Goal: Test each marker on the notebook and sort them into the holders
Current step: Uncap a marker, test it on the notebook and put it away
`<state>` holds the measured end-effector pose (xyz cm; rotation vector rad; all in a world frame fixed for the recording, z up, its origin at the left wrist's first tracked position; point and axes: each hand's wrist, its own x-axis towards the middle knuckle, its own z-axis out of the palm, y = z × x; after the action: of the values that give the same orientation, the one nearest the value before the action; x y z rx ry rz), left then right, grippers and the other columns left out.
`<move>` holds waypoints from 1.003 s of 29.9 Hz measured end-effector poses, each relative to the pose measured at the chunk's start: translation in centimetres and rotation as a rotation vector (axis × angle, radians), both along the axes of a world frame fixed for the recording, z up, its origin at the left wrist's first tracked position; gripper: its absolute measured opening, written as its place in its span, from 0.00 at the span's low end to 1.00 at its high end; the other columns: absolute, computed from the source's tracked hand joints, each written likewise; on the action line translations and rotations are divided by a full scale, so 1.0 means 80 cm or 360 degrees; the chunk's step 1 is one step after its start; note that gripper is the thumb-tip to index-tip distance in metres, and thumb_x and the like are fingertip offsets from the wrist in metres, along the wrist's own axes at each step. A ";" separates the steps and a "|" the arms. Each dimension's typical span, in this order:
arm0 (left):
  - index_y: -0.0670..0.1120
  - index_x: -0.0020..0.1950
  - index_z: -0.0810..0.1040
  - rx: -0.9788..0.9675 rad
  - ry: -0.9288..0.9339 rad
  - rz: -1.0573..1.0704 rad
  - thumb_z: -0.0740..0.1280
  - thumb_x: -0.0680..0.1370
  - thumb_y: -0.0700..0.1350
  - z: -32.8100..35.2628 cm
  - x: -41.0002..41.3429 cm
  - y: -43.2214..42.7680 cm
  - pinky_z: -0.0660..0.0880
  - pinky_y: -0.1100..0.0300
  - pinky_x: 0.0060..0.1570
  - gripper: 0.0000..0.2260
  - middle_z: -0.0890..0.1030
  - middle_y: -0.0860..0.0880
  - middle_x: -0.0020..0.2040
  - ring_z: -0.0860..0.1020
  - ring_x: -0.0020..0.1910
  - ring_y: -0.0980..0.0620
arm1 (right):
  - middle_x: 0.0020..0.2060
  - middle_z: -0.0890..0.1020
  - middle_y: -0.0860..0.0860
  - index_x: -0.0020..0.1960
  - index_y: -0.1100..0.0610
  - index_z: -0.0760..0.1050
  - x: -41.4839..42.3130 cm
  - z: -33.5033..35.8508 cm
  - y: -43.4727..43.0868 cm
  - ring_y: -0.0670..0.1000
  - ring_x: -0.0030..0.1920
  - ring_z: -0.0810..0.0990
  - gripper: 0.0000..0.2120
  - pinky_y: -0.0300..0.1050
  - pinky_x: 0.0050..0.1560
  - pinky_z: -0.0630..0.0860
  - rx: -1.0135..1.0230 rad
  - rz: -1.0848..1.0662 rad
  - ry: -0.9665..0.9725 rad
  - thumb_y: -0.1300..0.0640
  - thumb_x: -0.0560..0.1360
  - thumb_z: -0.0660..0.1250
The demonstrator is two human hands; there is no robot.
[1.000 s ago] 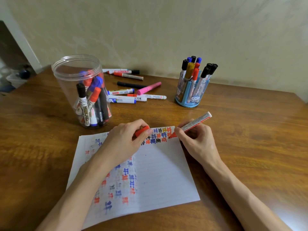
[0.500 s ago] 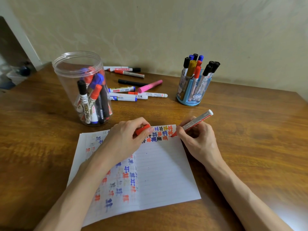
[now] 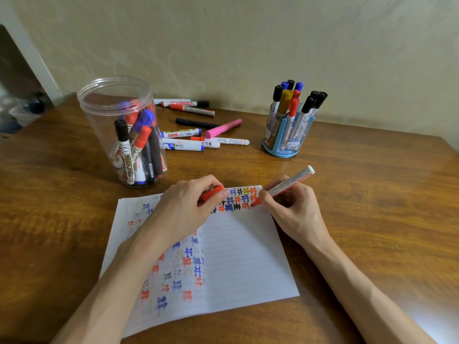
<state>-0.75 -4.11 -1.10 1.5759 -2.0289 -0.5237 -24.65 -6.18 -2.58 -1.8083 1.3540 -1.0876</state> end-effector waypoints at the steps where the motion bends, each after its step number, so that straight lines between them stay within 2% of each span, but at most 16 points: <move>1: 0.56 0.58 0.77 0.0000 -0.0002 0.0000 0.58 0.79 0.64 -0.001 0.001 0.000 0.79 0.63 0.43 0.17 0.83 0.59 0.50 0.80 0.48 0.61 | 0.44 0.88 0.45 0.46 0.55 0.82 0.000 0.000 0.000 0.46 0.45 0.87 0.05 0.48 0.46 0.86 -0.0011 -0.0006 0.0011 0.54 0.77 0.73; 6: 0.56 0.58 0.78 0.0005 0.0011 -0.0004 0.58 0.79 0.64 -0.001 0.001 0.001 0.78 0.64 0.42 0.17 0.83 0.59 0.50 0.80 0.48 0.61 | 0.41 0.86 0.44 0.44 0.52 0.79 -0.001 0.000 0.002 0.48 0.45 0.87 0.05 0.49 0.45 0.86 -0.0065 -0.0086 0.0009 0.52 0.75 0.72; 11: 0.57 0.57 0.77 -0.0001 0.0007 0.0000 0.58 0.79 0.64 -0.001 0.002 0.001 0.72 0.67 0.39 0.16 0.81 0.61 0.47 0.80 0.45 0.61 | 0.42 0.87 0.46 0.45 0.57 0.81 -0.003 0.000 -0.001 0.48 0.45 0.88 0.04 0.48 0.48 0.86 -0.0044 -0.0083 -0.0068 0.57 0.77 0.73; 16: 0.56 0.57 0.78 0.0003 0.0007 -0.0008 0.58 0.79 0.64 -0.001 0.002 0.001 0.72 0.68 0.39 0.17 0.82 0.61 0.47 0.80 0.46 0.61 | 0.45 0.88 0.46 0.47 0.56 0.82 0.000 0.002 0.001 0.45 0.47 0.88 0.04 0.42 0.48 0.85 0.0015 -0.0030 -0.0080 0.56 0.78 0.74; 24: 0.56 0.58 0.78 0.0006 -0.0004 -0.0012 0.58 0.80 0.63 -0.001 0.002 0.000 0.74 0.66 0.40 0.16 0.82 0.60 0.48 0.80 0.46 0.61 | 0.44 0.87 0.45 0.45 0.55 0.82 0.000 0.001 0.001 0.44 0.47 0.87 0.03 0.42 0.48 0.85 0.0029 -0.0010 -0.0022 0.56 0.77 0.73; 30: 0.56 0.58 0.78 0.0005 -0.0003 -0.0013 0.59 0.80 0.63 -0.002 0.003 0.000 0.73 0.66 0.40 0.16 0.82 0.61 0.47 0.80 0.46 0.60 | 0.44 0.88 0.46 0.46 0.56 0.82 -0.001 0.001 -0.001 0.45 0.46 0.88 0.04 0.41 0.47 0.85 0.0023 -0.0080 -0.0096 0.57 0.79 0.73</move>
<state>-0.53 -4.14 -1.30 1.5711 -2.0372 -0.5287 -24.74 -6.24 -2.48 -1.7254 1.3745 -1.1466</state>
